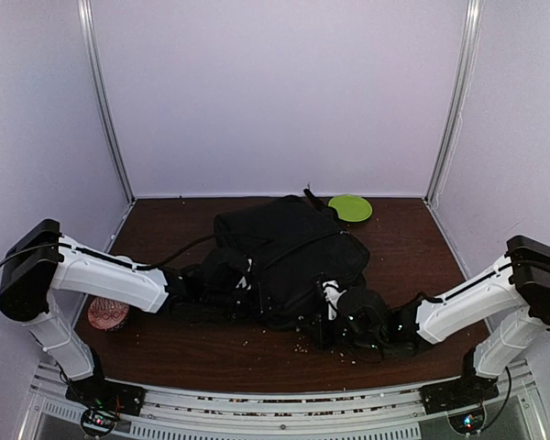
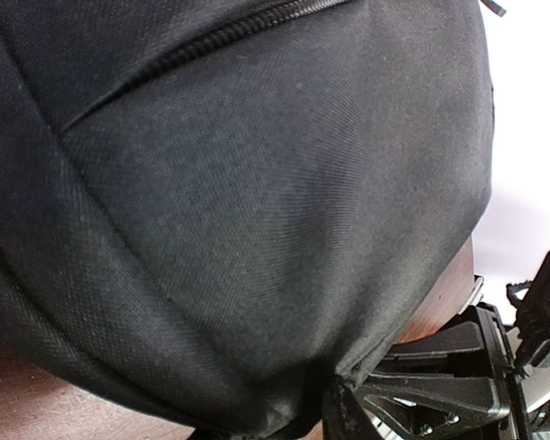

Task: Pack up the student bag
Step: Zip the student bag at the center of the board.

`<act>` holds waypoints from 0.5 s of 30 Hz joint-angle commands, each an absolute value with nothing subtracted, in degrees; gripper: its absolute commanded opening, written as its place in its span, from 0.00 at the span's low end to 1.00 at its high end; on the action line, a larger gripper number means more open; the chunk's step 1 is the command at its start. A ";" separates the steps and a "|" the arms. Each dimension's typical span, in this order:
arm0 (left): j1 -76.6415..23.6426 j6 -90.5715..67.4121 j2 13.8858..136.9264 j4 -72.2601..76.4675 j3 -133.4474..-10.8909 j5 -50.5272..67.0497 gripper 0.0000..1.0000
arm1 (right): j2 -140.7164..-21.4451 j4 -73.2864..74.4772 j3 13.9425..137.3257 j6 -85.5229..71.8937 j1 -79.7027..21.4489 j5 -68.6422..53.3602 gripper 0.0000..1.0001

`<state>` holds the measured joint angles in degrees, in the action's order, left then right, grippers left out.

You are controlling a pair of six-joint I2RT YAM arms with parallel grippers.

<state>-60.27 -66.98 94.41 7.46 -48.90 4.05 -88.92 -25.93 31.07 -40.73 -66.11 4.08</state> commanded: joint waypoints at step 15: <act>-60.03 -66.62 95.09 11.50 -49.65 5.45 0.27 | -92.11 -23.79 34.03 -43.64 -65.24 4.79 0.31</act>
